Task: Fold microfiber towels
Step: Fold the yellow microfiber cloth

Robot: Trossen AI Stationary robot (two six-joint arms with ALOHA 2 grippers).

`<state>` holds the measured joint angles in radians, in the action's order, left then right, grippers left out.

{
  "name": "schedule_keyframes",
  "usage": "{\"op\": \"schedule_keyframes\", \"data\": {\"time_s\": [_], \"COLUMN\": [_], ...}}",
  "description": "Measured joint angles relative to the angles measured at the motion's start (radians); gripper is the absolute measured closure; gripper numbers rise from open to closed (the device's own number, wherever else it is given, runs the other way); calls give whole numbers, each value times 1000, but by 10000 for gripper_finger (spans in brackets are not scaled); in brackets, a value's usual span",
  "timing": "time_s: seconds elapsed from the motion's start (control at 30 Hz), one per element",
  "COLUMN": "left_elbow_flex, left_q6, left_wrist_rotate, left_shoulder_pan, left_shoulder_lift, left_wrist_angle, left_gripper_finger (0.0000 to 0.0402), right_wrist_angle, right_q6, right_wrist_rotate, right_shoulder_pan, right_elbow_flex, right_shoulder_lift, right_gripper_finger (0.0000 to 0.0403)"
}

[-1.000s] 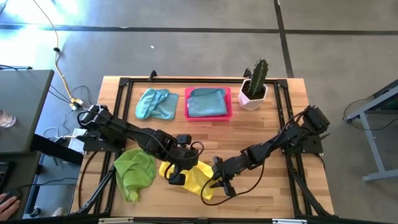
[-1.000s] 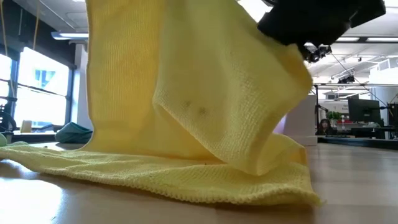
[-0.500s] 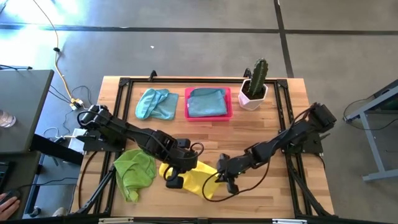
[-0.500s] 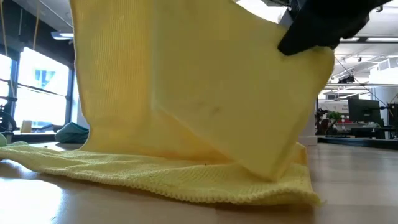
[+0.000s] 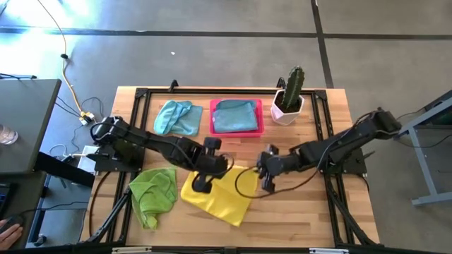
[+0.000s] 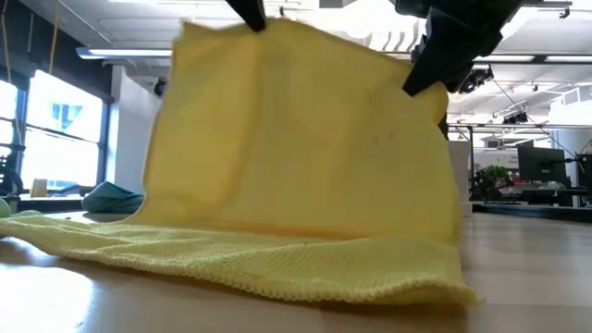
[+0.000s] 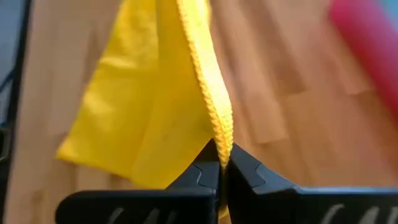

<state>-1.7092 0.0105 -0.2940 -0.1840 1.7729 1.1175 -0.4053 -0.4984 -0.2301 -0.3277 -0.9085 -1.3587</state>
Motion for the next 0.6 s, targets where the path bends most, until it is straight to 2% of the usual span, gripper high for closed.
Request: {"op": "schedule_keyframes", "data": {"time_s": [0.27, 0.37, 0.6], "left_elbow_flex": [-22, -56, -161], "left_q6": [136, 169, 280], "left_wrist_rotate": [-89, -92, -118], "left_shoulder_pan": [81, 111, 187], "left_shoulder_lift": [0, 0, -2], "left_wrist_angle": [-1, 2, 43], "left_gripper_finger": [401, 401, 401], "right_wrist_angle": [-63, -148, -442], "right_q6": [66, 122, 285], "right_wrist_rotate": [-6, -29, -167], "right_shoulder_pan": [102, 140, 218], "right_elbow_flex": [-11, -79, -285], "right_shoulder_lift": [98, 105, 94], "right_gripper_finger": [403, 403, 403]}}
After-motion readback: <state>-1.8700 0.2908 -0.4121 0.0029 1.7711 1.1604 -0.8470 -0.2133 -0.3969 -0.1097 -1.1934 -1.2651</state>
